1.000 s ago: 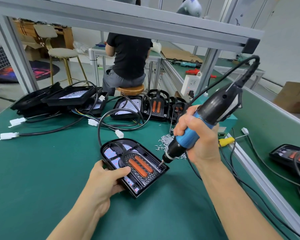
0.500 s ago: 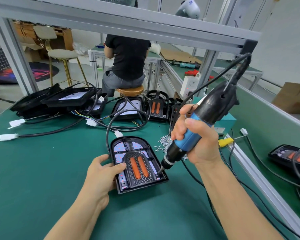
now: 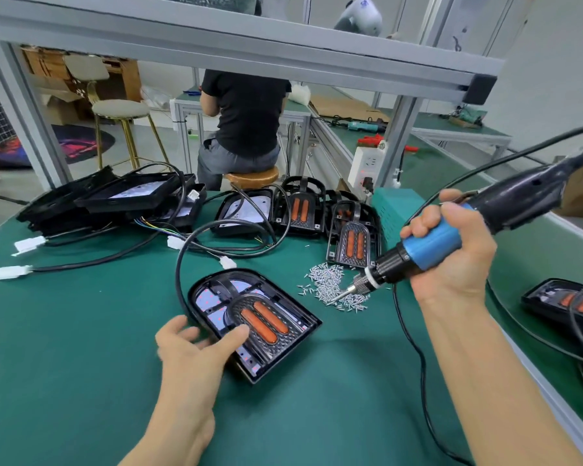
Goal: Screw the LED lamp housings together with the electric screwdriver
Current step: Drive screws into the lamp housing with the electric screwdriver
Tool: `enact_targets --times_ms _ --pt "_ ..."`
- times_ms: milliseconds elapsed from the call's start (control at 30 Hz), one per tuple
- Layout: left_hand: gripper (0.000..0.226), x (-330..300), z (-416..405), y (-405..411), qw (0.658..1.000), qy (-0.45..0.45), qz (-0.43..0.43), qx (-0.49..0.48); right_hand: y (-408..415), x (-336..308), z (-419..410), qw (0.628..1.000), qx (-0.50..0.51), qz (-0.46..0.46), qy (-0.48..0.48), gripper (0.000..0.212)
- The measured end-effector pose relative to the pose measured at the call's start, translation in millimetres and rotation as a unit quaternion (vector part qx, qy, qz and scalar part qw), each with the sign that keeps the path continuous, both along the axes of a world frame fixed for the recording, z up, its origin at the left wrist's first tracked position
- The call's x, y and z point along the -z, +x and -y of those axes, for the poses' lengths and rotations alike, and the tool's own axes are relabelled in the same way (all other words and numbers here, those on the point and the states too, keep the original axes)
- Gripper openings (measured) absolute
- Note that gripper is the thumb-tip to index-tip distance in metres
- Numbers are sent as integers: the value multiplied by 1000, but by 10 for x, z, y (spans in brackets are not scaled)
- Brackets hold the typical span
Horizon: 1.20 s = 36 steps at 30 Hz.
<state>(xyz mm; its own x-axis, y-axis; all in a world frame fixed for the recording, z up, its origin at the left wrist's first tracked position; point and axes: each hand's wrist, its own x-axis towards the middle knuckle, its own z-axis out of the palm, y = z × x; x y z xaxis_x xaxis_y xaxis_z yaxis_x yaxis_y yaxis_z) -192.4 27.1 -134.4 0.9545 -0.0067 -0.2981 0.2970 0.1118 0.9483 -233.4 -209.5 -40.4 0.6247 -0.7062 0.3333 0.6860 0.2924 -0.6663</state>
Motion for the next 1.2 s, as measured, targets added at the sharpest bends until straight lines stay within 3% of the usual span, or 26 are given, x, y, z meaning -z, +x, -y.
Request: enact_targets --times_ms 67,133,233,333,400,567,700,900,1133,1200 --pt "77 -68 -56 5 986 139 89 -15 -20 16 29 1000 7 0 6 15" --pt "54 -176 -93 48 944 240 224 -15 -33 27 36 1000 18 0 11 15" --pt "25 -415 80 259 896 243 350 123 -38 34 21 999 39 -6 8 13" --pt "14 -586 534 570 806 340 384 295 -46 47 -4 999 51 -17 -1 17" --pt "15 -595 843 787 744 417 380 357 -62 68 -12 998 57 -17 -8 17" --pt "18 -384 1238 1125 673 510 330 422 -92 131 -5 998 48 -22 -41 17" --pt "18 -289 1310 1175 641 547 317 435 -91 163 11 998 43 -22 -46 16" --pt "11 -232 1320 1156 627 565 336 418 -66 164 22 998 42 -23 -47 16" --pt "21 -202 1310 1106 563 592 388 427 -51 141 -45 998 45 -22 -44 18" --pt "21 -237 1289 1113 586 566 393 426 -67 101 -60 998 48 -16 -40 18"
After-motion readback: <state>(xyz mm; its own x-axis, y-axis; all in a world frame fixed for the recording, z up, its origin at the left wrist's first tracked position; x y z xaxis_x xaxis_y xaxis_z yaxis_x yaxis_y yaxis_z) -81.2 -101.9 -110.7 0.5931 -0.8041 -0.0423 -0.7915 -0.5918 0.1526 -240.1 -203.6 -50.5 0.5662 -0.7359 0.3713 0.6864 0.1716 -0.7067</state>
